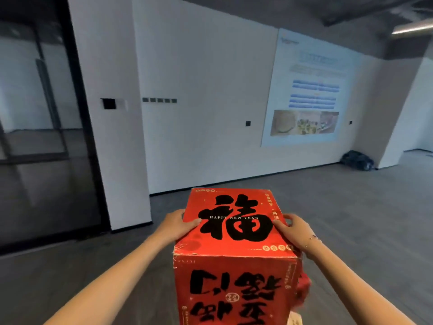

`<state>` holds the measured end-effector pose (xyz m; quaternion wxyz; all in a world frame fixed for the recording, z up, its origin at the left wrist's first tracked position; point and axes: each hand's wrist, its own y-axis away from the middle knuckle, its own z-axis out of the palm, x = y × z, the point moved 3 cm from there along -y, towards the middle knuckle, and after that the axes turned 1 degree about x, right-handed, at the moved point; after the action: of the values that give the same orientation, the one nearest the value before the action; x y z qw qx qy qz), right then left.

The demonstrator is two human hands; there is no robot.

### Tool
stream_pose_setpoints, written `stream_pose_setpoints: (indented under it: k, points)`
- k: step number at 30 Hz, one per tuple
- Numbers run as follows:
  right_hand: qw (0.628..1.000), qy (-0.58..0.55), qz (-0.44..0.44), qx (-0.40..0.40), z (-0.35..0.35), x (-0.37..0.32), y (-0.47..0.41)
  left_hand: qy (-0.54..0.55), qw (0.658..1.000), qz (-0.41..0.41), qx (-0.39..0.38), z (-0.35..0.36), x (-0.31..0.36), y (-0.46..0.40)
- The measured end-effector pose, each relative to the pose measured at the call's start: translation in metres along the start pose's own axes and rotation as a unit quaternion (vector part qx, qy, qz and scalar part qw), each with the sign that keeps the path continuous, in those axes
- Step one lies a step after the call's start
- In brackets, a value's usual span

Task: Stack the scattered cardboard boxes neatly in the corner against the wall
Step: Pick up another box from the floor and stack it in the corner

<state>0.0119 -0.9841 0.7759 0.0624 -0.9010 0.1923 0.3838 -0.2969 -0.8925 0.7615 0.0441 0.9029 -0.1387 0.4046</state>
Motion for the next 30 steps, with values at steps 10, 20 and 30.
stream_pose_setpoints:
  k: [10,20,30]
  points:
    - [0.965,-0.028,-0.174,-0.196,0.182,-0.195,0.028,-0.041,0.964,-0.166,0.202,-0.185,-0.131,0.151]
    - [0.876,-0.030,-0.310,-0.369,0.376,-0.384,0.154,-0.064,0.886,-0.312,0.337,-0.342,-0.249,0.345]
    - [0.803,-0.046,-0.382,-0.456,0.543,-0.532,0.315,-0.090,0.801,-0.401,0.436,-0.462,-0.341,0.535]
